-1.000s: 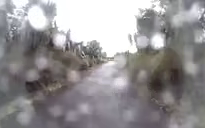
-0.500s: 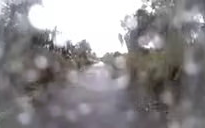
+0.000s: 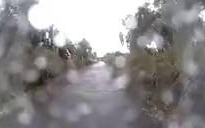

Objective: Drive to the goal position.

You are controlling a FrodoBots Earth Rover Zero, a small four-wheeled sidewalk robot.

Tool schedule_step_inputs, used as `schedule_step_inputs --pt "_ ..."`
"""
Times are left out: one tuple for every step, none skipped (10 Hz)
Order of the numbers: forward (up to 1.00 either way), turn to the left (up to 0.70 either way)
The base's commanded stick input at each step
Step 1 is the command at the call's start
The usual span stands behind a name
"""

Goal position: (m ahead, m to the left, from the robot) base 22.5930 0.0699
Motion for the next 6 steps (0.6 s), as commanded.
schedule_step_inputs --pt "1.00 0.00" --pt "1.00 0.00" --pt "1.00 0.00" --pt "1.00 0.00" --pt "1.00 0.00" --pt "1.00 0.00"
